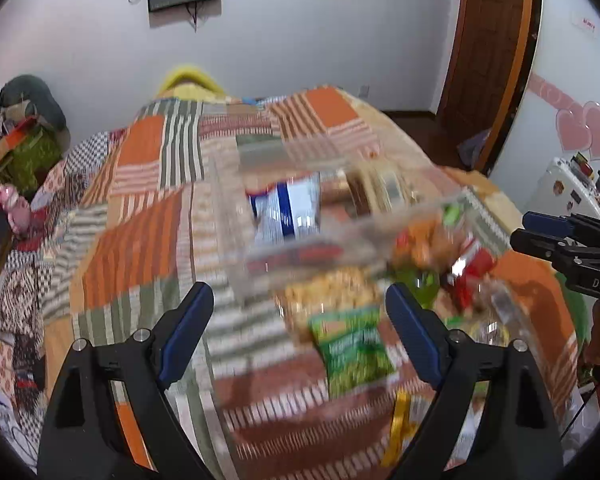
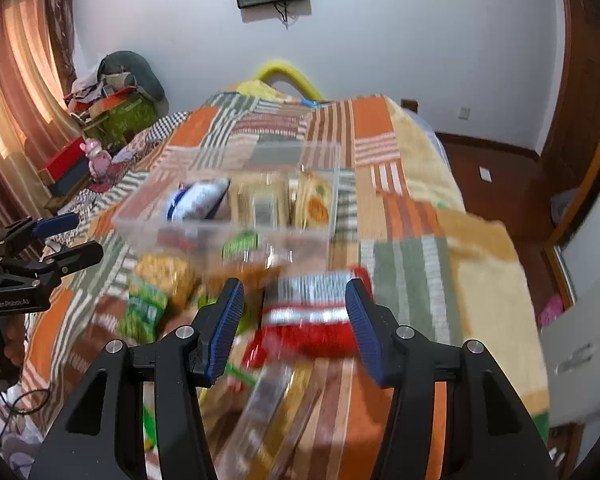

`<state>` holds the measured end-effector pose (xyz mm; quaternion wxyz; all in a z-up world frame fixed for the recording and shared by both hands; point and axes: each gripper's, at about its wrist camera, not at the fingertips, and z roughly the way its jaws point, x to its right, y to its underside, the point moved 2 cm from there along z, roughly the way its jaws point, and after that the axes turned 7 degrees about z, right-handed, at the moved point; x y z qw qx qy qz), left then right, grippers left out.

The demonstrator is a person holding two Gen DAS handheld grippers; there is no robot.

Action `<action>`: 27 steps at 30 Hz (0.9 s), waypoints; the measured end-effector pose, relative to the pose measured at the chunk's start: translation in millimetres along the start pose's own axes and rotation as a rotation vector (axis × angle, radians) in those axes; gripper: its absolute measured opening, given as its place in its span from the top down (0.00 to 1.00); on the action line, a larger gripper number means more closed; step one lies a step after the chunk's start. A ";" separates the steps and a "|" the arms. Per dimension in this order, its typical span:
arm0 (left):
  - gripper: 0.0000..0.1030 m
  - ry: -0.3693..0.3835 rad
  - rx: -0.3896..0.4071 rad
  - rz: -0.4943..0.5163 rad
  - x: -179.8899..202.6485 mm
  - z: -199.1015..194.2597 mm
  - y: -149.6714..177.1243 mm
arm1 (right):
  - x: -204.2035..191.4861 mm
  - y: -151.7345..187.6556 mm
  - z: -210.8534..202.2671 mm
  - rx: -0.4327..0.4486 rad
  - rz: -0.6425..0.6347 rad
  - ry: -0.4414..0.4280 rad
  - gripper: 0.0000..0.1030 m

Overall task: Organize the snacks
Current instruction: 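Grasp the green pea snack bag with the left gripper while the right grasps the gold-striped biscuit roll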

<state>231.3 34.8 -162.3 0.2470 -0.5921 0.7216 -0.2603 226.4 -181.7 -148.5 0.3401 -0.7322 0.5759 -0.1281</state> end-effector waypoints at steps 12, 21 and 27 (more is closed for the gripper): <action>0.14 0.032 -0.071 -0.013 27.3 12.8 40.8 | 4.9 58.6 15.9 -0.136 0.088 -0.006 0.52; 0.17 0.040 -0.086 -0.013 41.5 43.3 44.5 | 4.6 69.0 22.0 -0.154 0.088 -0.015 0.59; 0.29 0.042 -0.112 -0.035 40.0 66.8 45.8 | 8.5 70.8 19.8 -0.142 0.120 -0.027 0.63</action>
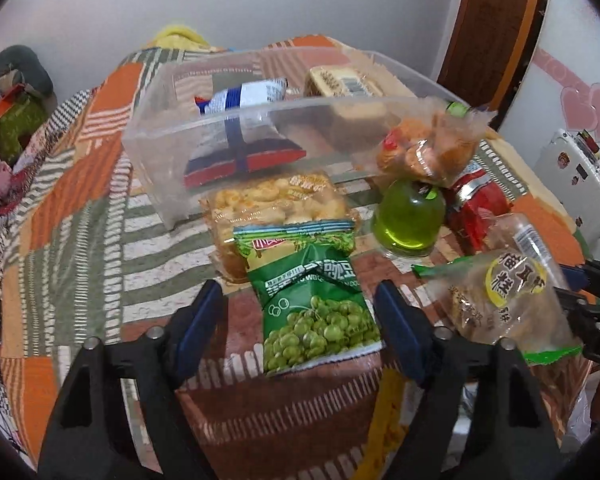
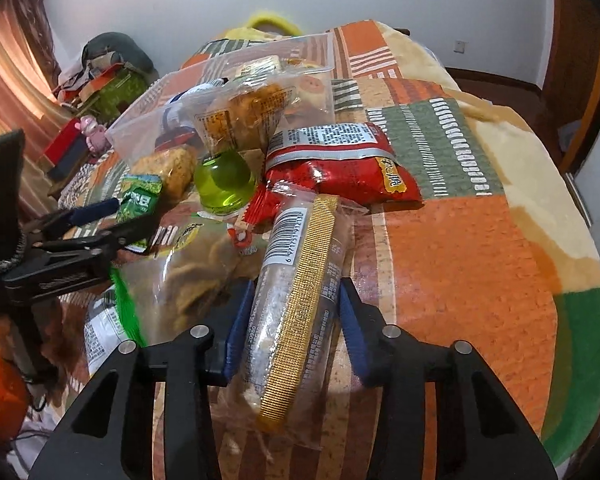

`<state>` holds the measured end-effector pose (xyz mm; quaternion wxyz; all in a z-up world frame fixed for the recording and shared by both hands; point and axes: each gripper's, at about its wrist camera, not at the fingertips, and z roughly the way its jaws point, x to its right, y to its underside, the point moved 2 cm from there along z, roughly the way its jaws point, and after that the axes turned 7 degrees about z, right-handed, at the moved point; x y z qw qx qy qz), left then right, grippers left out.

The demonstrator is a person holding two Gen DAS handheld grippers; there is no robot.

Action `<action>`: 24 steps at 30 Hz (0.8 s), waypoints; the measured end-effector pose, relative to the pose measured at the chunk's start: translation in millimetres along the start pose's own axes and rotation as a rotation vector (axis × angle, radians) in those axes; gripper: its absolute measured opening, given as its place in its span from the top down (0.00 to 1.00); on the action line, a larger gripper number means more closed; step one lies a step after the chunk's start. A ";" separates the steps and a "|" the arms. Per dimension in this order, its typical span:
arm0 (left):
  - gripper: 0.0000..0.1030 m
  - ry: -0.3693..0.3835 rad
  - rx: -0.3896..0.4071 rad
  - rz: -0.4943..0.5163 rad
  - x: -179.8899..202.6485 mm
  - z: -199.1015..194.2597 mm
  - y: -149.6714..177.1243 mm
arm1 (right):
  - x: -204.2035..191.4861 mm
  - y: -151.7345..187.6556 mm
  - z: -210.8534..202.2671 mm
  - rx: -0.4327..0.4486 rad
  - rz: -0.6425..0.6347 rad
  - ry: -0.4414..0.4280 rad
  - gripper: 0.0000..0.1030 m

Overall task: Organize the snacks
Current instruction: 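Grasp the green pea snack bag with the left gripper while the right grasps the gold-striped biscuit roll, then place the pea bag and biscuit roll into the clear box and release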

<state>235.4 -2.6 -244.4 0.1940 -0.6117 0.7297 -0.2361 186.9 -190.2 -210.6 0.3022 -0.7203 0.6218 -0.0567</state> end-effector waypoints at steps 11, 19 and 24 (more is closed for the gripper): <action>0.60 0.040 0.004 -0.007 -5.9 -7.9 3.8 | 4.9 -0.9 -12.0 0.044 0.033 0.014 0.66; 0.60 0.036 0.087 -0.013 -10.0 -48.6 -2.8 | 1.0 -19.8 -36.8 0.124 0.018 0.029 0.66; 0.60 0.031 0.154 -0.017 -15.3 -72.7 -20.2 | -9.3 -42.7 -50.4 0.188 -0.005 0.016 0.66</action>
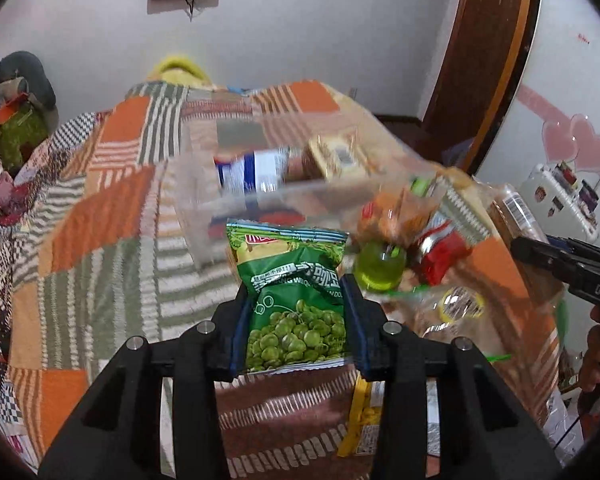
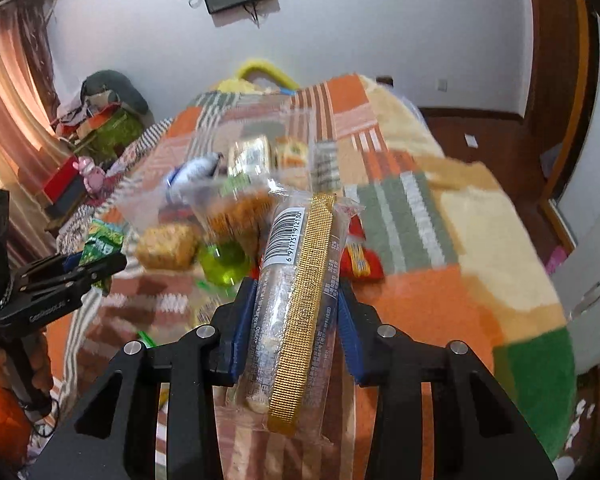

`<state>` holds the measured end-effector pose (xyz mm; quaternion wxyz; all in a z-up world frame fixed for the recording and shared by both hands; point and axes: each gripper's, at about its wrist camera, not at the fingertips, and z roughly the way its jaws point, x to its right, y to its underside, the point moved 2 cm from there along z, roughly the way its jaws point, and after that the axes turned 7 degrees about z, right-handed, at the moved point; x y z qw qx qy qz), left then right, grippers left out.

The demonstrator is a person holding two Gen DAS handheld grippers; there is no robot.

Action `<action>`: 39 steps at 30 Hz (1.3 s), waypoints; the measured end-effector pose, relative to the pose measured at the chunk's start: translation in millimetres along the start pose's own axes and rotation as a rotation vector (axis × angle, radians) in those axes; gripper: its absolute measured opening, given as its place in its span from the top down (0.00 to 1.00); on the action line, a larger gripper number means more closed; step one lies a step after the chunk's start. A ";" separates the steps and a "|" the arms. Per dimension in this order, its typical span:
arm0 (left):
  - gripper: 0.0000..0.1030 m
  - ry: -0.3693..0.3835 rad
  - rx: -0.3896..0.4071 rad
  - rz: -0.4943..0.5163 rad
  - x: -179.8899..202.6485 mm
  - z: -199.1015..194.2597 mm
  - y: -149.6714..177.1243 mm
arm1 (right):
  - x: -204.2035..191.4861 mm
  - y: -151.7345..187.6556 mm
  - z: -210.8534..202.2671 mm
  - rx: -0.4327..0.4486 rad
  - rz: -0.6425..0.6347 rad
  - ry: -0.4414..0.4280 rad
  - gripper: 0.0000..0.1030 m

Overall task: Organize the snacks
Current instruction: 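Place the pea bag and biscuit roll into the clear box and release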

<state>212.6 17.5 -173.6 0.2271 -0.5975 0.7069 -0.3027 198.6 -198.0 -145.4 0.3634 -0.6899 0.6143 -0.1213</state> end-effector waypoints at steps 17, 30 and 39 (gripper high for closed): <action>0.60 -0.061 0.108 -0.041 -40.8 -5.7 -63.1 | -63.5 -75.2 28.5 0.128 -0.092 -0.101 0.65; 0.60 -0.101 0.054 -0.054 -66.3 52.2 -81.6 | -82.4 -93.0 94.9 0.008 -0.084 -0.113 0.65; 0.60 -0.111 0.027 -0.057 -65.4 74.2 -84.5 | -90.4 -97.5 114.5 -0.027 -0.090 -0.073 0.66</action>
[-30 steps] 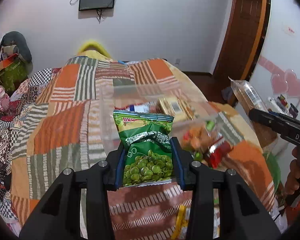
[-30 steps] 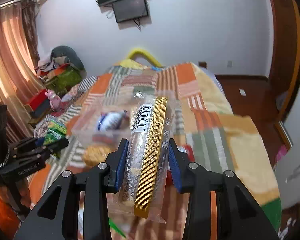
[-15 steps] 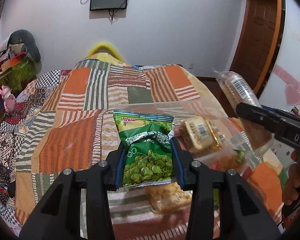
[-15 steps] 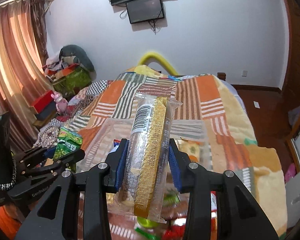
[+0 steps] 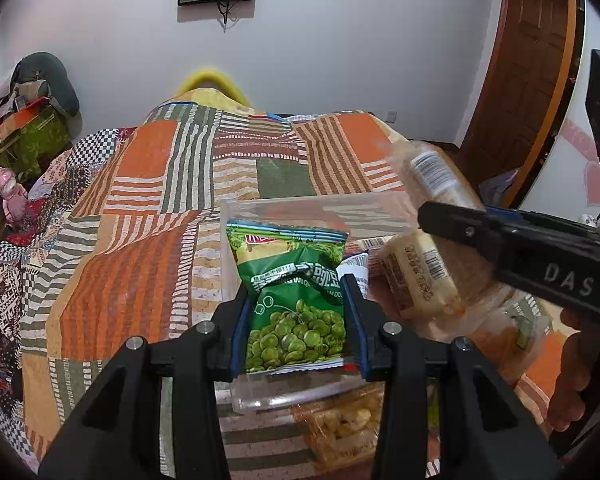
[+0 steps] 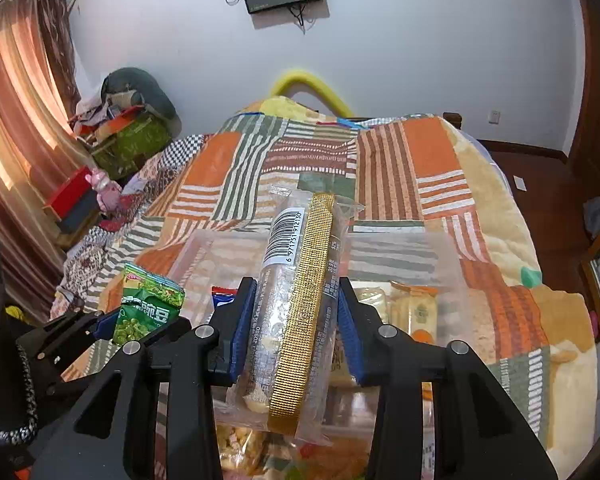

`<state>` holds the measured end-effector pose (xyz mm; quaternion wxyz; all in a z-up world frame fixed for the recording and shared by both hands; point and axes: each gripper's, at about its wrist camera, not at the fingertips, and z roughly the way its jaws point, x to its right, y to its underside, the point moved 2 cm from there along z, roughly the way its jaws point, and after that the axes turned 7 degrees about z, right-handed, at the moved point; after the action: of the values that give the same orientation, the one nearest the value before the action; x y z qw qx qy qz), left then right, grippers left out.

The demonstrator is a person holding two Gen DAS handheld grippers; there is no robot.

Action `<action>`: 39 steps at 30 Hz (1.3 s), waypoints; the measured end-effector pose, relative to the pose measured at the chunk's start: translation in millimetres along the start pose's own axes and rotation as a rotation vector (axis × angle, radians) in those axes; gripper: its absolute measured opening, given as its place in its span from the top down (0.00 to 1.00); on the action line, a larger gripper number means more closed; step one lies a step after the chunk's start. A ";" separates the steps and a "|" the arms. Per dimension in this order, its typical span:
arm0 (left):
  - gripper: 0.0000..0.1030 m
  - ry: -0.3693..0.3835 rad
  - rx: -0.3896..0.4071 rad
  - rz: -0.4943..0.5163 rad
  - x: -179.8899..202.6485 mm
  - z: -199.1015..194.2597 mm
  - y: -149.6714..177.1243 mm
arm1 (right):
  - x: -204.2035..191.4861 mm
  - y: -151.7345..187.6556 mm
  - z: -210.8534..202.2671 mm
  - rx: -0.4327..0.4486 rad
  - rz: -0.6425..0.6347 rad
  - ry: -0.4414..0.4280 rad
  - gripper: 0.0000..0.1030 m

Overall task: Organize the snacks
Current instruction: 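Place the pea bag and biscuit roll into the clear box and release, then grasp the cracker tray with the left gripper while the right grasps the meatball snack bag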

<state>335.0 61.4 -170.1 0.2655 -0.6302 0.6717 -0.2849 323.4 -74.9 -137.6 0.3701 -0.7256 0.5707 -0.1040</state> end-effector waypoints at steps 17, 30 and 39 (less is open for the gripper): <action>0.31 0.015 0.011 0.007 3.2 -34.8 12.1 | 17.1 16.2 -42.8 0.023 -0.082 0.003 0.55; 0.10 0.048 -0.072 0.043 24.2 -40.0 59.1 | 45.6 50.0 -57.6 -0.009 -0.062 0.027 0.27; 0.10 0.060 -0.144 0.067 42.5 -9.9 79.1 | 63.5 62.6 -38.9 -0.069 0.040 -0.022 0.21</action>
<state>270.2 22.9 -219.8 0.2085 -0.6159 0.7190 -0.2456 274.9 -153.3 -168.5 0.3531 -0.7274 0.5843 -0.0691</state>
